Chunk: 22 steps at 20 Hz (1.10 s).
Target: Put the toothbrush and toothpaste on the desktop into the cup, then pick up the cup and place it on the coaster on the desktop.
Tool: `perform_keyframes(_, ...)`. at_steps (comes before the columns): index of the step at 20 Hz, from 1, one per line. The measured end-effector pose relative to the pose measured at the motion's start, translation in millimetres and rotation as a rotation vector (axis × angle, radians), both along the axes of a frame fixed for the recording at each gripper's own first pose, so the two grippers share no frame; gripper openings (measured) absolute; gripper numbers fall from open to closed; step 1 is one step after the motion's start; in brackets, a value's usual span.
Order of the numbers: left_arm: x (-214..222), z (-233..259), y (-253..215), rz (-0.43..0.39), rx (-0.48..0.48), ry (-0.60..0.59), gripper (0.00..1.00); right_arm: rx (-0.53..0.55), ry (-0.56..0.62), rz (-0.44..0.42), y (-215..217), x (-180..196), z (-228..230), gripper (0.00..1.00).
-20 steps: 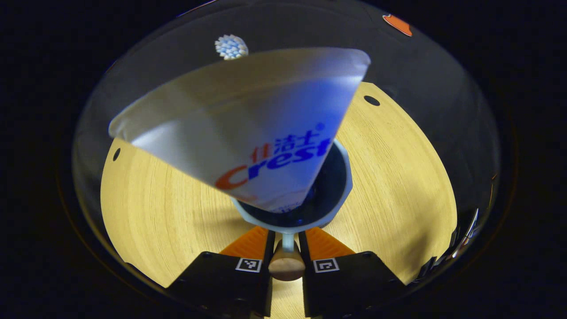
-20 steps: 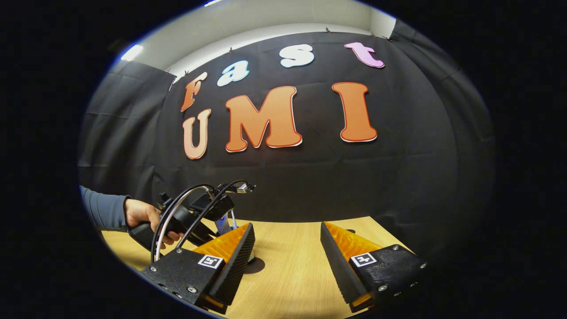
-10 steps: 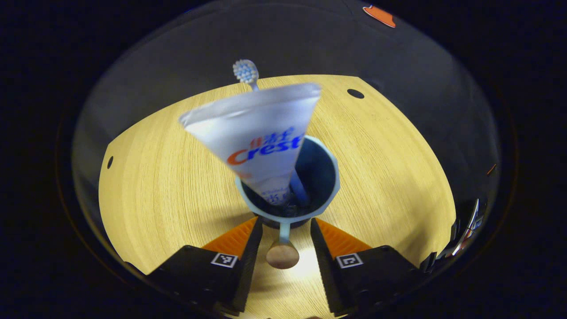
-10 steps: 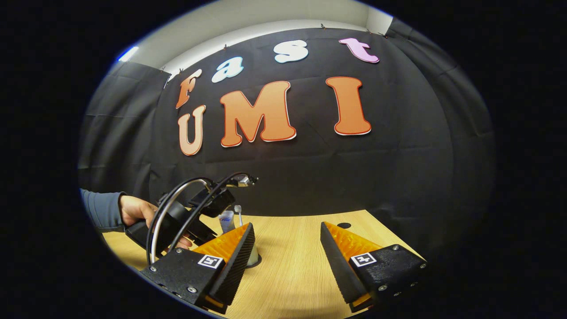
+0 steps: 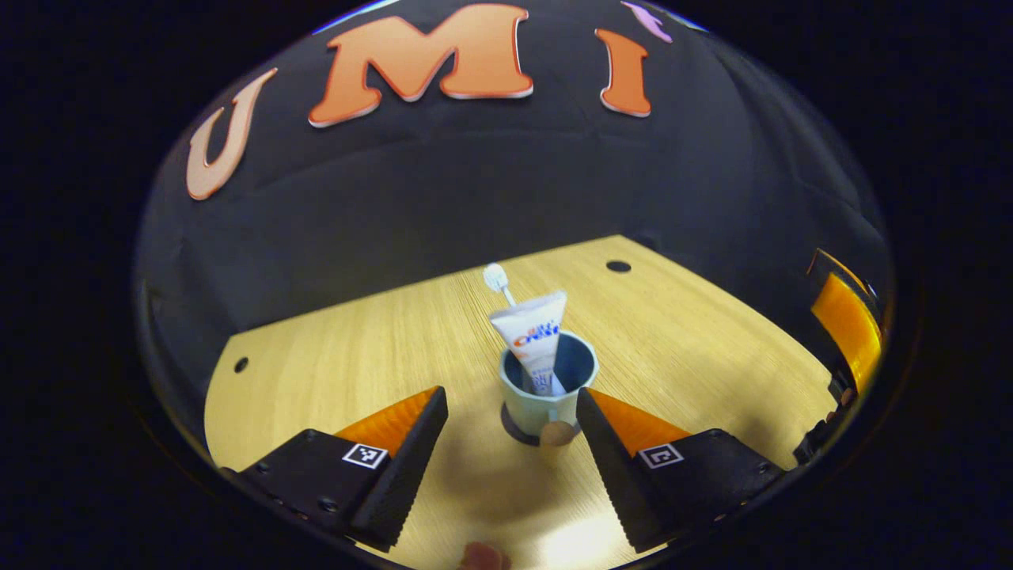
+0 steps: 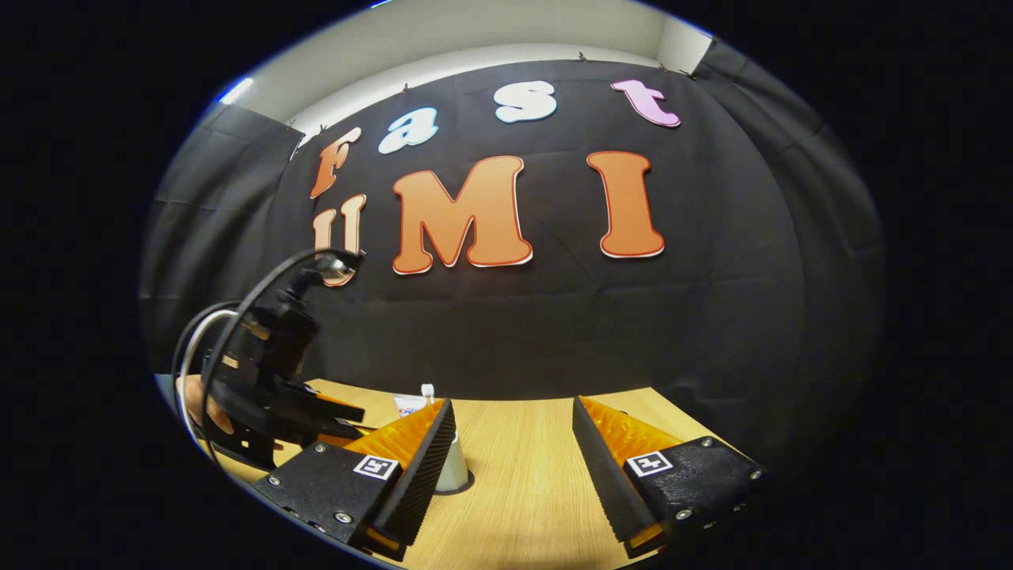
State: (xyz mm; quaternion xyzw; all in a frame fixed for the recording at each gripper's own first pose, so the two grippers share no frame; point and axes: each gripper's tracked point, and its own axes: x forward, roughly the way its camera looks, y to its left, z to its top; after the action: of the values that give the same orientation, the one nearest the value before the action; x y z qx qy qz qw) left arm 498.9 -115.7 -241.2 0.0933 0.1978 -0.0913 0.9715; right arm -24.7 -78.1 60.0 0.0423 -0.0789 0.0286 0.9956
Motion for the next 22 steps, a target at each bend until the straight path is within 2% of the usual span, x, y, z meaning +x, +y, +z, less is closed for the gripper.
perform_keyframes(2, 6, 25, 16, 0.029, 0.007, -0.13, 0.98, -0.012, 0.001, 0.008, 10, 4, -1, 0.89)
perform_keyframes(6, 24, 21, 25, 0.103, 0.021, -0.314, 1.0, -0.03, -0.006, 0.023, 31, 7, 3, 0.89)
perform_keyframes(11, 35, 18, 37, 0.196, 0.0, -0.443, 1.0, -0.105, -0.054, 0.053, 67, 6, 12, 0.89)
perform_keyframes(15, 12, 37, 69, 0.254, -0.055, -0.561, 0.99, -0.121, -0.097, 0.092, 89, -2, 22, 0.89)
perform_keyframes(19, -8, 52, 85, 0.284, -0.108, -0.664, 1.0, -0.133, -0.128, 0.09, 98, -4, 30, 0.89)
perform_keyframes(21, -14, 54, 96, 0.323, -0.128, -0.691, 0.99, -0.127, -0.135, 0.096, 102, -5, 31, 0.89)
perform_keyframes(22, -19, 54, 101, 0.343, -0.145, -0.694, 1.0, -0.12, -0.132, 0.105, 106, -3, 30, 0.94)
